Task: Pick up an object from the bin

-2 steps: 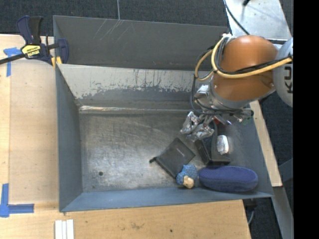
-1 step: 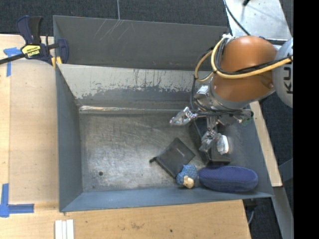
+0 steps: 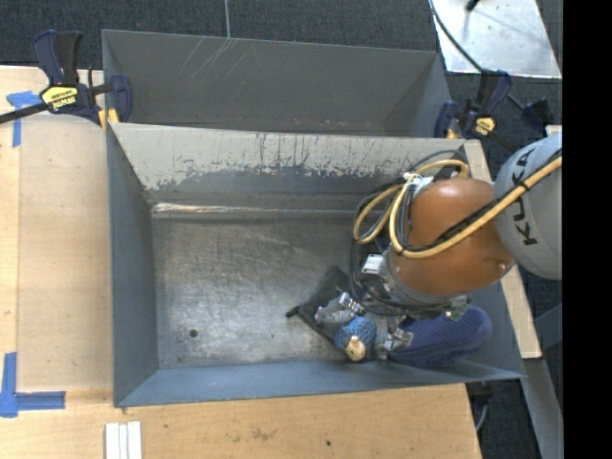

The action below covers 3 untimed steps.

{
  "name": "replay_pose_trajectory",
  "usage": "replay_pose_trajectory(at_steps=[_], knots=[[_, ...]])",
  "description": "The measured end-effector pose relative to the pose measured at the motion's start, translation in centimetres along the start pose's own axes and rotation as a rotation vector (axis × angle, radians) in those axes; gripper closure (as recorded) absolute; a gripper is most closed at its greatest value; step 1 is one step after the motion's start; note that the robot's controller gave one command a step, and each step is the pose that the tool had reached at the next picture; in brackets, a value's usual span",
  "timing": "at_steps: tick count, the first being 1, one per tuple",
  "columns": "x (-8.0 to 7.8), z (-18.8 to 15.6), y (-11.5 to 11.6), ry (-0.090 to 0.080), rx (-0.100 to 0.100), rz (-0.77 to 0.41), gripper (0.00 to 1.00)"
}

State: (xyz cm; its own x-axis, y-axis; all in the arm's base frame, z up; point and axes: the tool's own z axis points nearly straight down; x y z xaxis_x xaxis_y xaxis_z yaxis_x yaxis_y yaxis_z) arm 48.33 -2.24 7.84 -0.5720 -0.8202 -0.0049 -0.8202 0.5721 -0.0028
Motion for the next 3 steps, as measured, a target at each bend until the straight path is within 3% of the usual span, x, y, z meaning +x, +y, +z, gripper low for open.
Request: replay_pose_trajectory(at_steps=[1,2,3], knots=[[-0.1,-0.2,-0.1,-0.001,0.002,-0.002,1.00],[-1.3,0.4,-0.4,0.026,-0.010,0.058,1.00],[-3.4,0.3,1.3,0.011,0.008,0.092,1.00]])
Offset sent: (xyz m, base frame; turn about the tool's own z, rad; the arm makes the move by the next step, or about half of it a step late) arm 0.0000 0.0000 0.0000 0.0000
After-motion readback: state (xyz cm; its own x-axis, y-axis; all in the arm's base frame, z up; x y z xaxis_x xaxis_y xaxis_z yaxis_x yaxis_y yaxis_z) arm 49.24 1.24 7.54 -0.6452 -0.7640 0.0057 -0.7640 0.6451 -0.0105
